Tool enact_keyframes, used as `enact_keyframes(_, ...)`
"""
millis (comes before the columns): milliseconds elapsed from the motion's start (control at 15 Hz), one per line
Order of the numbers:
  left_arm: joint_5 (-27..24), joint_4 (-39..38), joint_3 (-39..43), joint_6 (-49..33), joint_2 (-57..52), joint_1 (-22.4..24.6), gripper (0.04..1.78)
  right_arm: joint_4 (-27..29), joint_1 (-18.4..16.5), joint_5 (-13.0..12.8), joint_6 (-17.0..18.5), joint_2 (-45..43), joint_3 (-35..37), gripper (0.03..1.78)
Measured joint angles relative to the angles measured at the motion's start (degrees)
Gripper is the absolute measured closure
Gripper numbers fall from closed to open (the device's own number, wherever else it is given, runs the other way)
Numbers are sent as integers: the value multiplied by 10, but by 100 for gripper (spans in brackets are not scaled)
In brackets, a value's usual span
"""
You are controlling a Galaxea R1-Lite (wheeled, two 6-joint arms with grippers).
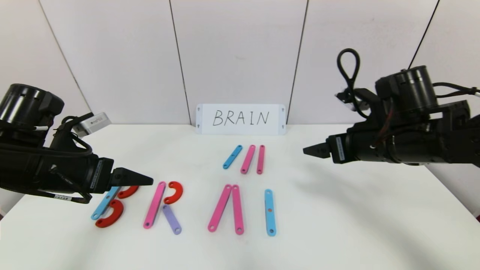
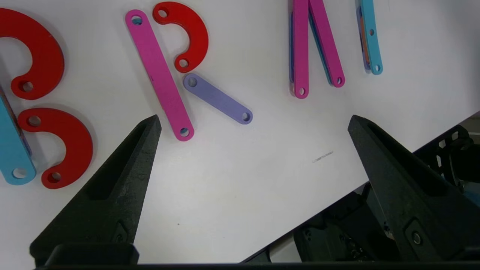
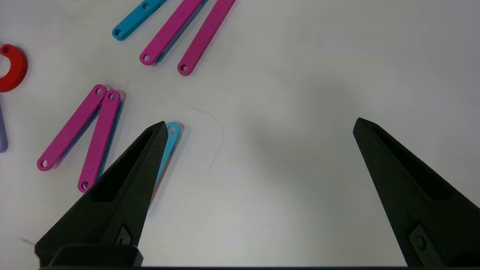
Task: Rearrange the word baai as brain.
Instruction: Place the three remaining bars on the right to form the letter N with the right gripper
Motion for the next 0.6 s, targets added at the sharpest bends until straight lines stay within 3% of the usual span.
enact_keyframes(400,-4,-40,2,-3,21,44,8,2,90,-82,23,127,-157,8)
enact_keyframes(600,-4,-41,1,-4,30,50,8,2,113,-96,30,198,-238,8)
